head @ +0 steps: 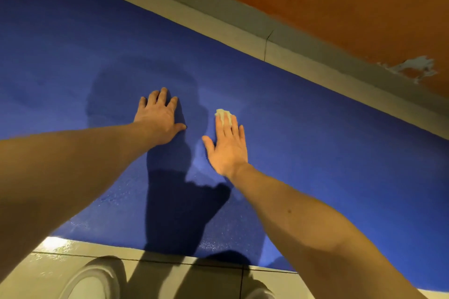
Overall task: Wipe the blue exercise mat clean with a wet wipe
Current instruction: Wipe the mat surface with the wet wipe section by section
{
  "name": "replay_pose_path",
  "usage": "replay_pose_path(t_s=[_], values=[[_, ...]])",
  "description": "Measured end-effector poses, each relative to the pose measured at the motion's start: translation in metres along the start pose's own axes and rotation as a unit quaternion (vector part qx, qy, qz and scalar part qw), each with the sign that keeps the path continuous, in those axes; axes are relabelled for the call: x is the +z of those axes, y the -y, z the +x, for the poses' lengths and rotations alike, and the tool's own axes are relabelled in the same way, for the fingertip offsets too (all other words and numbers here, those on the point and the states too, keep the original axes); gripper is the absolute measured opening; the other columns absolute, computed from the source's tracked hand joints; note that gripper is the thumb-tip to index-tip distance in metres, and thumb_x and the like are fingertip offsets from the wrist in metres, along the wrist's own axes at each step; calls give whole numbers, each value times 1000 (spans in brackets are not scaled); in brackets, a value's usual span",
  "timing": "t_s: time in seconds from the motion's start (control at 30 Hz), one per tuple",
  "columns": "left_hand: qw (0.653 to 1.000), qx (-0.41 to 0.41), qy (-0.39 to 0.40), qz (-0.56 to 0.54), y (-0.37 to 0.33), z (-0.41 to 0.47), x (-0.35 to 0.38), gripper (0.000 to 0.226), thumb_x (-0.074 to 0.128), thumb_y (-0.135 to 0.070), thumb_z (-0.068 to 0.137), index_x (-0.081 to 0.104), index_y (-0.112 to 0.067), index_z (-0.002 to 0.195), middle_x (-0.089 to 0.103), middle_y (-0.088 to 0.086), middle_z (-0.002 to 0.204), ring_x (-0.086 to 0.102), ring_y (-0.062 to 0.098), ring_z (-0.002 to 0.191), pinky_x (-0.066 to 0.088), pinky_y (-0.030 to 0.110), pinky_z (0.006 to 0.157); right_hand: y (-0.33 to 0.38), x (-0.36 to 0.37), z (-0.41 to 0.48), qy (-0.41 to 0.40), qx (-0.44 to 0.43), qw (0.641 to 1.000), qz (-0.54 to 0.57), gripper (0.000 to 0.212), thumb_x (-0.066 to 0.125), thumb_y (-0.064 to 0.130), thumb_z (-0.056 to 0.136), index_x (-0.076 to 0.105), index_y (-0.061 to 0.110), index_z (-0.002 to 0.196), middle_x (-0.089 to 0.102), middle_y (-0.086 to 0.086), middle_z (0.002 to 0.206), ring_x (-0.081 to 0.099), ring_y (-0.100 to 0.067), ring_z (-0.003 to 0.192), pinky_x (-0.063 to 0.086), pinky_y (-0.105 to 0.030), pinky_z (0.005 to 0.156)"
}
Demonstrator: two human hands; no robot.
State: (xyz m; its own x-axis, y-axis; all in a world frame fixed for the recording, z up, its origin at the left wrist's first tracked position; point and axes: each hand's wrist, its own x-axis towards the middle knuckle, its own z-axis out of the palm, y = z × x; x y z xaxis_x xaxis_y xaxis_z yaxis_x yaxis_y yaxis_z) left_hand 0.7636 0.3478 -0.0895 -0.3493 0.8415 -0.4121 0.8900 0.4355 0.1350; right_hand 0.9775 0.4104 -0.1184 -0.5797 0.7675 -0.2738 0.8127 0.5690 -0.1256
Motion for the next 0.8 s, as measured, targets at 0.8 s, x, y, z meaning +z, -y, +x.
replay_pose_path(t_s=[0.8], values=[[998,-38,33,-23,-19,58,-29,104,67,-64,84,6,-27,160,-8,7,166,-6,37,151,10,62,120,-60,-33,63,21,186,981,41,80,12,62,104,-15,12,161,-17,-7,170,-18,-26,156,-9,-47,126]])
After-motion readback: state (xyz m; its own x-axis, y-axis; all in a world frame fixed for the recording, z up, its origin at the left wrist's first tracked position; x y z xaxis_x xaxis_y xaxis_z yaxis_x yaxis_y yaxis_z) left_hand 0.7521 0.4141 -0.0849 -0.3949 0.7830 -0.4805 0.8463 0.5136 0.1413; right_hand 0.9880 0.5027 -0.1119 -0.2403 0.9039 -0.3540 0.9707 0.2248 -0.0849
